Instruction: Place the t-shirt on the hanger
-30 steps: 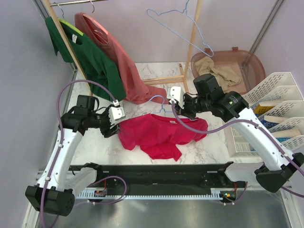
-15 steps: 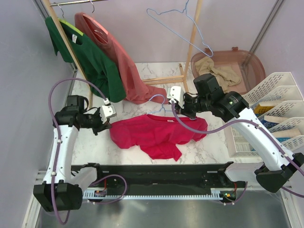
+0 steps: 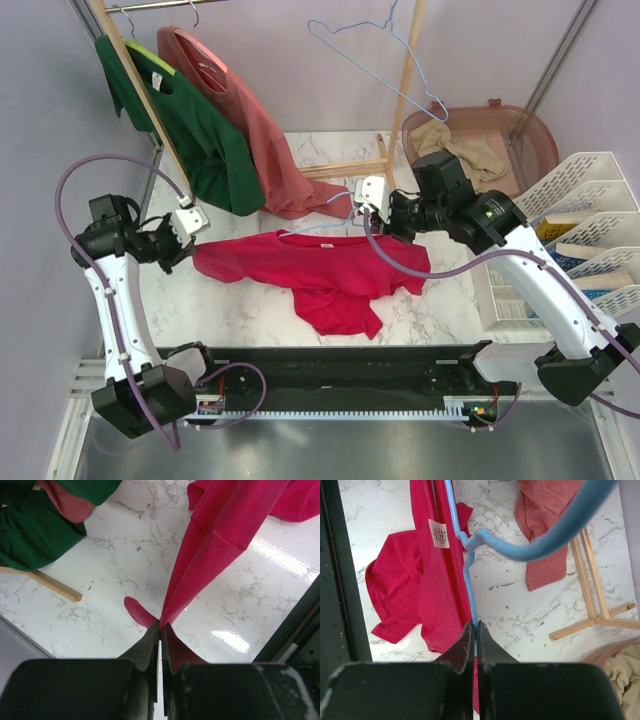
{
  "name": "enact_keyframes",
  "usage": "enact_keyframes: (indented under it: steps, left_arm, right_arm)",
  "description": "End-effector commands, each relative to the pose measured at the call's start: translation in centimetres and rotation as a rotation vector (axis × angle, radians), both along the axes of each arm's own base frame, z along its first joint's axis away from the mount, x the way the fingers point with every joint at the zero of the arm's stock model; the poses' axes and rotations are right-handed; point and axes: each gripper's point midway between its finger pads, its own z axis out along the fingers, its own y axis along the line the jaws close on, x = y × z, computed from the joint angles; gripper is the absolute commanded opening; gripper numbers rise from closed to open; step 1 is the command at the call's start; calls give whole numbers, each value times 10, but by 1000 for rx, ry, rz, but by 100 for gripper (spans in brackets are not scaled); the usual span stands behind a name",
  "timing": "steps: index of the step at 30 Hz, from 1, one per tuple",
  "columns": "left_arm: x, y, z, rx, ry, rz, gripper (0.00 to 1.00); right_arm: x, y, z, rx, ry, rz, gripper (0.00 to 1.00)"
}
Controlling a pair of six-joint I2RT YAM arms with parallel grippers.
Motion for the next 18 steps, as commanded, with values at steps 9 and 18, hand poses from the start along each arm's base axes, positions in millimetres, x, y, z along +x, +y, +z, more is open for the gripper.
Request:
enact_keyframes:
  steps: [9, 18]
  left_arm:
    - [-6, -83, 136, -331, -276, -158, 66]
    - [10, -192, 193, -421, -374, -307, 70]
  right_arm:
    - [3, 7, 99, 151, -17, -81, 0]
    - [-25, -23, 87, 155, 53, -204, 0]
